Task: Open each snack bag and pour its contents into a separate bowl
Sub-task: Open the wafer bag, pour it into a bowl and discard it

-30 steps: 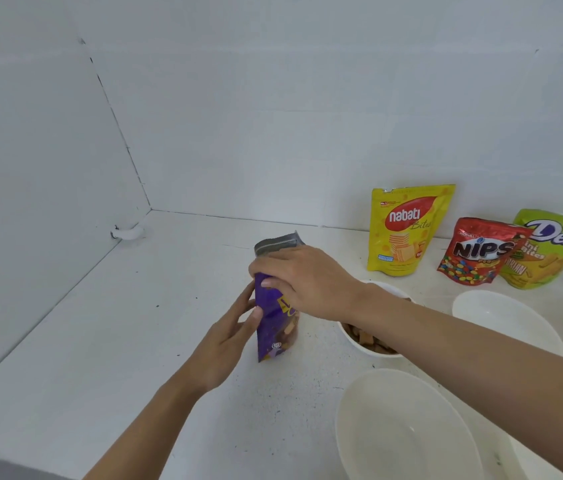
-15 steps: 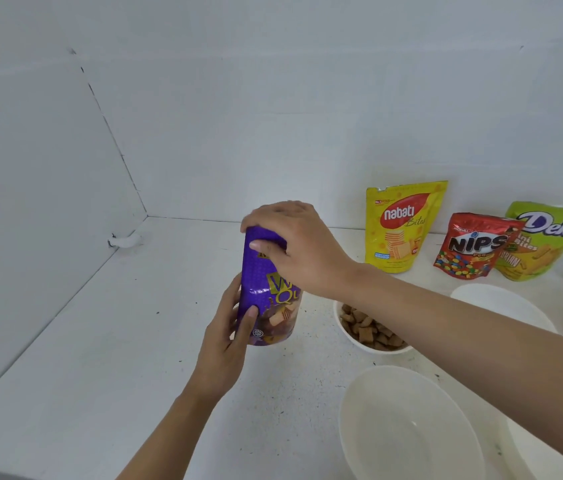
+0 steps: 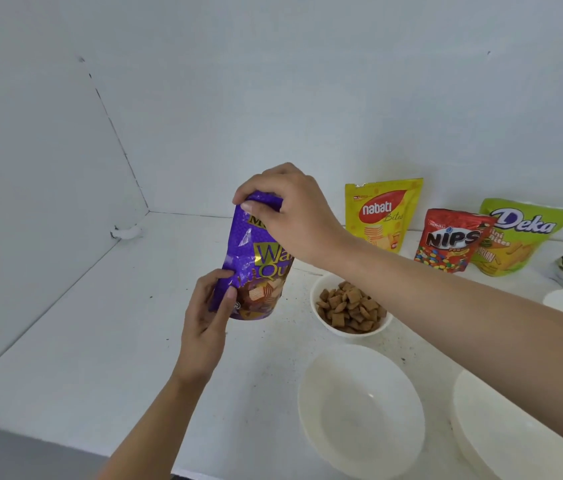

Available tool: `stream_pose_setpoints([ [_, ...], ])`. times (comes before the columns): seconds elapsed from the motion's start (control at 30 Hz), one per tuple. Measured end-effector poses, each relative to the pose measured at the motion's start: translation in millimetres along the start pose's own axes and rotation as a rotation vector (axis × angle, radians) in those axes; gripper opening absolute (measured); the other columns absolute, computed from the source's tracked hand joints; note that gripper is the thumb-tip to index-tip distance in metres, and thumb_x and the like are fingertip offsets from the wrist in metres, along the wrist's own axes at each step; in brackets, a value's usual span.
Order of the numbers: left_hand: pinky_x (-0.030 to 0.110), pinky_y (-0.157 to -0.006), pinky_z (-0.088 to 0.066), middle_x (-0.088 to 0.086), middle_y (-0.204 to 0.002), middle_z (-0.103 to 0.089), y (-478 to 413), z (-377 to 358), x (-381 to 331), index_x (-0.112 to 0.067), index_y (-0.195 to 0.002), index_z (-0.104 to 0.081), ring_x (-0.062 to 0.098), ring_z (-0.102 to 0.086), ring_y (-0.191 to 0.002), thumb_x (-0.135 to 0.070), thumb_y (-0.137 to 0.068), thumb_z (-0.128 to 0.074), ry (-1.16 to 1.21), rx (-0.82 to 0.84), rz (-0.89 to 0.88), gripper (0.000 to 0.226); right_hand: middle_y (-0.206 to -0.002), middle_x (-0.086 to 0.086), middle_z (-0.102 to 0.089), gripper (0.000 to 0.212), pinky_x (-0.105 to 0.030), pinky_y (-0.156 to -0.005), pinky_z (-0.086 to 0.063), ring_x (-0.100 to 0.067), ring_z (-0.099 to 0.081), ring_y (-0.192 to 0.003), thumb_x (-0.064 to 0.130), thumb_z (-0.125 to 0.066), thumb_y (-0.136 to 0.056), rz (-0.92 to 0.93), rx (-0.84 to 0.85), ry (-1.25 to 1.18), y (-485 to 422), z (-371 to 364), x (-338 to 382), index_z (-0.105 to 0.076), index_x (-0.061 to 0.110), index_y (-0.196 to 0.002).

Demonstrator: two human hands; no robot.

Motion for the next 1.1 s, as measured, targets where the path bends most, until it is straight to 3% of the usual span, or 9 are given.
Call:
stream_pose_setpoints([
  [0.17,0.024,-0.076,-0.056,0.012,-0.118,-0.061,20,-12,-13,-0.018,-0.115,-0.058,0.014,-0.064,-0.105,-0.006,-0.1,-0.052,0.019,-0.04,-0.013,0.02,-0.083,0.032,-0.061,0.012,-0.052,-0.093,-0.047,-0.008,-0.057,-0.104,0.021,-0.068,-0.089,-0.025,-0.039,-0.079,20,21,4,-0.077,0.027,-0.094],
  [0.33,0.026,-0.07,-0.055,0.016,-0.107,-0.063,44,-10,-24,-0.019,-0.108,-0.063,0.021,-0.062,-0.096,-0.01,-0.097,-0.056,-0.023,-0.099,-0.029,0.015,-0.087,0.021,-0.074,0.009,-0.047,-0.091,-0.051,-0.004,-0.067,-0.092,0.025,-0.069,-0.088,-0.02,0.013,-0.116,41,38,4,-0.076,0.028,-0.09],
  [0.43,0.026,-0.068,-0.054,0.008,-0.099,-0.067,56,-1,-30,-0.015,-0.104,-0.066,0.02,-0.064,-0.091,-0.013,-0.094,-0.059,-0.033,-0.124,-0.013,0.012,-0.084,0.013,-0.074,0.006,-0.017,-0.079,-0.049,0.001,-0.068,-0.084,0.02,-0.071,-0.089,-0.062,0.12,-0.214,56,47,0,-0.077,0.022,-0.092],
  [0.5,0.025,-0.064,-0.054,0.003,-0.096,-0.069,63,5,-34,-0.013,-0.1,-0.068,0.019,-0.064,-0.086,-0.013,-0.095,-0.059,-0.02,-0.154,-0.001,0.011,-0.078,0.01,-0.073,0.004,-0.009,-0.069,-0.044,0.001,-0.068,-0.078,0.017,-0.073,-0.088,-0.108,0.182,-0.277,66,51,-2,-0.076,0.018,-0.091],
  [0.67,0.019,-0.056,-0.05,-0.004,-0.093,-0.068,77,12,-36,-0.002,-0.104,-0.063,0.01,-0.061,-0.072,-0.004,-0.1,-0.053,0.083,-0.255,0.045,0.011,-0.07,-0.001,-0.072,0.004,-0.018,-0.069,-0.047,-0.008,-0.067,-0.07,0.012,-0.073,-0.087,-0.219,0.172,-0.438,93,50,-5,-0.075,0.015,-0.089],
  [0.87,0.021,-0.064,-0.054,0.0,-0.094,-0.067,90,1,-38,-0.015,-0.101,-0.069,0.014,-0.062,-0.084,-0.01,-0.098,-0.056,0.125,-0.27,0.061,0.014,-0.079,-0.012,-0.075,0.008,-0.04,-0.073,-0.058,-0.028,-0.073,-0.073,0.01,-0.074,-0.085,-0.493,-0.006,-0.628,109,50,-20,-0.077,0.016,-0.09],
  [1.0,0.027,-0.079,-0.057,0.005,-0.108,-0.068,88,0,-38,-0.014,-0.111,-0.071,0.02,-0.063,-0.105,-0.015,-0.097,-0.055,0.213,-0.206,0.098,0.022,-0.08,-0.013,-0.073,0.009,-0.037,-0.071,-0.057,-0.022,-0.071,-0.072,0.007,-0.074,-0.086,-0.569,-0.097,-0.735,109,53,-23,-0.076,0.011,-0.094],
  [1.1,0.029,-0.082,-0.058,0.005,-0.124,-0.064,82,-4,-38,-0.018,-0.116,-0.067,0.018,-0.063,-0.11,-0.014,-0.102,-0.045,0.302,-0.132,0.167,0.026,-0.077,-0.012,-0.069,0.009,-0.035,-0.068,-0.056,-0.023,-0.069,-0.072,0.004,-0.073,-0.086,-0.587,-0.151,-0.791,109,52,-24,-0.075,0.01,-0.092],
])
Point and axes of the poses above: each hand's wrist, its own y-axis away from the middle knuckle, its own z-axis out of the back of the hand, x = y × z, the point moved 5 cm from there along -y, towards the middle knuckle
